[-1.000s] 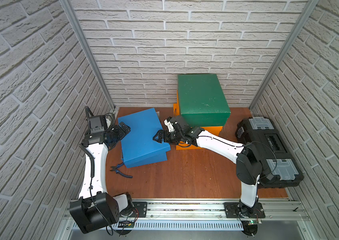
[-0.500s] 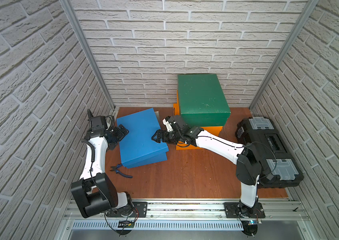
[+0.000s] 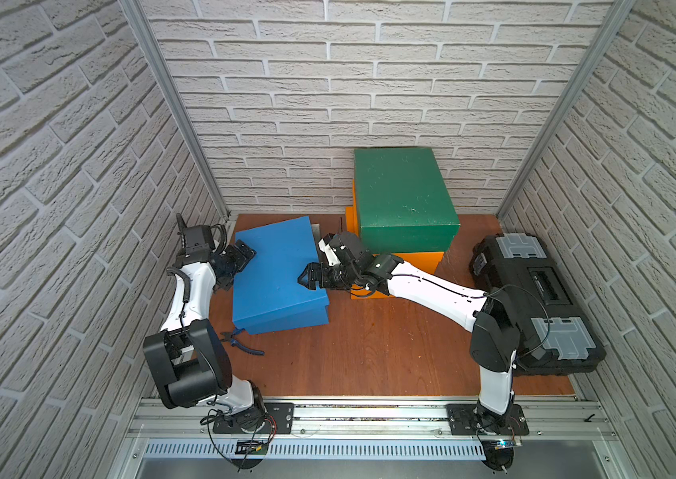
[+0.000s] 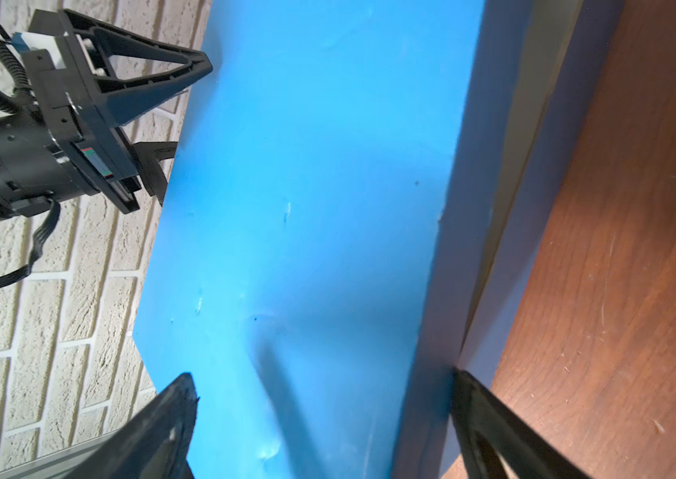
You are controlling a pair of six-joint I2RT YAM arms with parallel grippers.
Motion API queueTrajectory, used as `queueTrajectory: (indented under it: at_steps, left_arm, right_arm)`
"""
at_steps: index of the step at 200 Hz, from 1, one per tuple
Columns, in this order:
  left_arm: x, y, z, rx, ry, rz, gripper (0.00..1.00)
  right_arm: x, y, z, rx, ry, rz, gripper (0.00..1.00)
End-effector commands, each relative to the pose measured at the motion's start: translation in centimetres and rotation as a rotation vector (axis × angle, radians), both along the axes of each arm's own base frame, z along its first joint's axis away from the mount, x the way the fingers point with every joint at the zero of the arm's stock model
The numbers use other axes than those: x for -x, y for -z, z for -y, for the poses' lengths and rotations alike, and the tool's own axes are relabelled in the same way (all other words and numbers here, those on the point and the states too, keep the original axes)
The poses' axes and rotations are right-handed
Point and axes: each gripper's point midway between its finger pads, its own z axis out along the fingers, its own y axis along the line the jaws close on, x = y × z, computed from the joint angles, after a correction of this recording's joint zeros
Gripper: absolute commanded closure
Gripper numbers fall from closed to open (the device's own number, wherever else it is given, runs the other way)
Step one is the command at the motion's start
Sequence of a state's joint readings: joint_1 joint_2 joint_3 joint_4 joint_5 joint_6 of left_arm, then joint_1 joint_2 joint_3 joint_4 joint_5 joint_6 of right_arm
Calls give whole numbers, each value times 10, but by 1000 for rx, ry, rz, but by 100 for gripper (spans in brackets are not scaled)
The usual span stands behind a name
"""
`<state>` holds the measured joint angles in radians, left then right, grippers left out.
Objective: Stack the shoeboxes
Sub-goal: Adjust the shoebox at the center of the board.
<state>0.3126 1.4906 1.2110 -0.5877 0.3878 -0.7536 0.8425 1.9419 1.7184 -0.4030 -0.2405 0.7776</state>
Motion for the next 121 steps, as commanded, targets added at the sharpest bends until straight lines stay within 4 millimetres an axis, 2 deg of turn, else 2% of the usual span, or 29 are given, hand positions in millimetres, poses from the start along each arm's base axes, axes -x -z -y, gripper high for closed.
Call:
queueTrajectory:
  at_steps: [1,20,41,59,63,87,121]
  left_arm:
    - [-22,-27,4,9,7,99,2]
    - [-32,-33,5,-6,14,121,2]
    - [-44,-30,6,-6,25,123,2]
    - [-50,-20,7,10,33,102,2]
    - [-51,-17,8,14,37,97,2]
    - [-49,-1,9,8,35,73,2]
    - [-44,18,12,29,31,42,2]
  right_arm:
    - [-5,-18,-12,-40,-17,55,6]
    - [-8,-22,-13,-34,-14,73,6]
    - [-9,-20,-14,-25,-12,77,6]
    - [-9,-19,-13,-23,-12,72,6]
    - [-10,-3,-16,0,-13,52,6]
    - [-10,8,-16,16,-10,33,6]
    - [-13,11,-16,23,-5,33,6]
